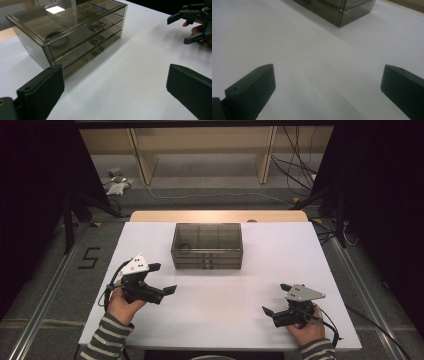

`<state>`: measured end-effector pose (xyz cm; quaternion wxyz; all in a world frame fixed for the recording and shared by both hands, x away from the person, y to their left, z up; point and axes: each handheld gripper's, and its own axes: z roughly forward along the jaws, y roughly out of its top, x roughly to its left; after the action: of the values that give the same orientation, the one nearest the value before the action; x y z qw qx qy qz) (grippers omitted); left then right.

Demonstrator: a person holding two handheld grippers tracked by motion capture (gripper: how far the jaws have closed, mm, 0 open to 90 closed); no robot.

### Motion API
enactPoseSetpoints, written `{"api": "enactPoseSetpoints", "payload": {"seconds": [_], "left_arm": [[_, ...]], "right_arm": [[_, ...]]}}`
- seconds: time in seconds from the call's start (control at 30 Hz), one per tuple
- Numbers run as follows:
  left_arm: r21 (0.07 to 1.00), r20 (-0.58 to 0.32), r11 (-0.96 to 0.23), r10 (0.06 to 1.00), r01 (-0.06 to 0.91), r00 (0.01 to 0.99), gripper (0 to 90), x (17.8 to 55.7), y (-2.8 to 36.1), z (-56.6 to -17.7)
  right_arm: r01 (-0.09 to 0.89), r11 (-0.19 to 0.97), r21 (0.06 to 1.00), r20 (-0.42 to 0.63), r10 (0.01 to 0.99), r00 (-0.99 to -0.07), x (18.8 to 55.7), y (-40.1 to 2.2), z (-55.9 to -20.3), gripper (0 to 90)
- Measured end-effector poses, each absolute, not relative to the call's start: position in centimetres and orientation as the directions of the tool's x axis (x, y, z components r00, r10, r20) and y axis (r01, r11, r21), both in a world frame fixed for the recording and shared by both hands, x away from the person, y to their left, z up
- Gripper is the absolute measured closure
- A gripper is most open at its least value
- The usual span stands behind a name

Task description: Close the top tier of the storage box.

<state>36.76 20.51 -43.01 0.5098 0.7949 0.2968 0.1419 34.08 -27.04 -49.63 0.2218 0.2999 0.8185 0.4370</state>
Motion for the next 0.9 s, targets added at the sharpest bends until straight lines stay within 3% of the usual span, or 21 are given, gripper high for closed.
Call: {"api": "enactPoseSetpoints", "payload": {"seconds": [0.4,0.73,0.9], "left_arm": [[0.920,-0.094,-0.235,0.645,0.314,0.759,0.5,34.9,22.7,-46.6],[0.928,-0.034,-0.250,0.681,0.276,0.732,0.5,33.9,23.1,-49.4],[0.937,-0.059,-0.207,0.699,0.280,0.712,0.5,33.5,23.9,-50.9]], "right_arm": [[0.297,0.444,0.846,-0.104,0.682,-0.724,34.0,-27.1,-49.6,0.7],[0.297,0.442,0.846,-0.101,0.682,-0.725,34.0,-27.1,-49.6,0.7],[0.294,0.436,0.850,-0.100,0.683,-0.724,34.0,-27.1,-49.6,0.7]]}}
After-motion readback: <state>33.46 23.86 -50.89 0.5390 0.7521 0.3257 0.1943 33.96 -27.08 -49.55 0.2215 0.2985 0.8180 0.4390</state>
